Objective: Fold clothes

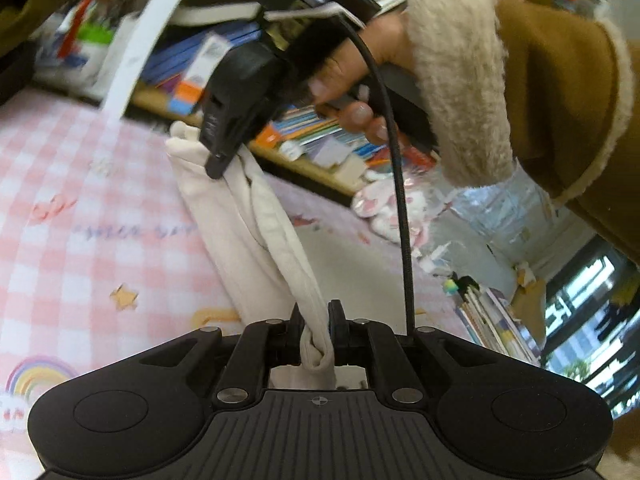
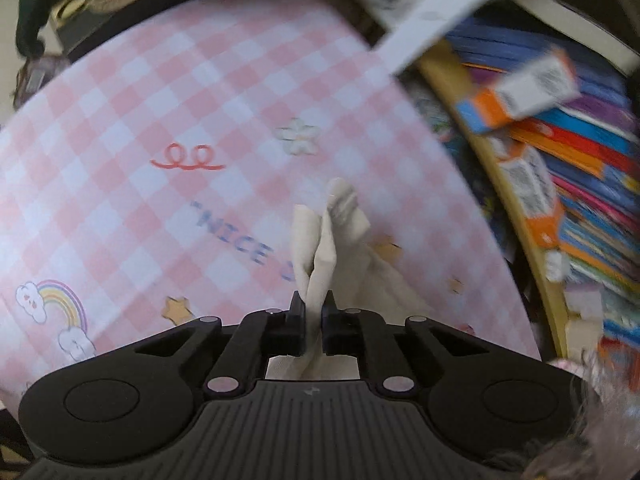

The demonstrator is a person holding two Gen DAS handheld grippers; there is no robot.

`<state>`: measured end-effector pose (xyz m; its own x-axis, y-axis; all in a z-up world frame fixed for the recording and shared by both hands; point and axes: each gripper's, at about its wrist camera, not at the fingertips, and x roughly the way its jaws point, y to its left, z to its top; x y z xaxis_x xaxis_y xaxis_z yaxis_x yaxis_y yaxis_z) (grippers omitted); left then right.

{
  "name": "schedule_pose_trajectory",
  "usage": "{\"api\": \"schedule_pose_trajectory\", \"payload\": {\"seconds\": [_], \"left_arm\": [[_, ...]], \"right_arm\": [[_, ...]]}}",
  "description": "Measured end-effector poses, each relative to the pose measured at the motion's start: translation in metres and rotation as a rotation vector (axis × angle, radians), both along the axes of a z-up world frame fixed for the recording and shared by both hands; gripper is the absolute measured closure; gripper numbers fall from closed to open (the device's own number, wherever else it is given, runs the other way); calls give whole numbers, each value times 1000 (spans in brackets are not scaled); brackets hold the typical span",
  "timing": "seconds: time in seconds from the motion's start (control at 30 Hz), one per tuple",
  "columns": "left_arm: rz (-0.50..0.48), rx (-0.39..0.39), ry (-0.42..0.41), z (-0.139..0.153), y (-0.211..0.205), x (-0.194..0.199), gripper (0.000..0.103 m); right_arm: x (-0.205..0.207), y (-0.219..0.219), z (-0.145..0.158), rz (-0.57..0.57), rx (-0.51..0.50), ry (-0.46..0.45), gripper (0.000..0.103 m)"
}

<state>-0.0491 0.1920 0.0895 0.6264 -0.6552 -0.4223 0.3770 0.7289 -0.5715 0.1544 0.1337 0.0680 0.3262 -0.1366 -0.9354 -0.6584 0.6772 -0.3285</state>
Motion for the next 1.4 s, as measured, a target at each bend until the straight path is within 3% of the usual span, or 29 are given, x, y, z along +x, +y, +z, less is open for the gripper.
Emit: {"api": "schedule_pose_trajectory", "payload": {"seconds": [0.33,0.73,0.9,1.1,1.2,1.4], "left_arm": [[-91,53,-95,21,-72,0,94],[-49,187,-89,26,-200,4,94],[-3,245,-44,23,-247,9,94],[-23,356,27,10,-304,19,93],[-48,431,41,-1,-326,22,93],[-86,501,72,-18,-352,18,92]], "right_arm": [[-12,-120,53,-138,103,-109,96],[-26,-253,53,-97,291,-200,96],[-24,-306,43,-74,382,-214,96],[-24,-360,16,-81,465,-200,96],[-21,-381,-2,-121,497,-177,96],[-20,-413,-34,-209,554,-133,96]]}}
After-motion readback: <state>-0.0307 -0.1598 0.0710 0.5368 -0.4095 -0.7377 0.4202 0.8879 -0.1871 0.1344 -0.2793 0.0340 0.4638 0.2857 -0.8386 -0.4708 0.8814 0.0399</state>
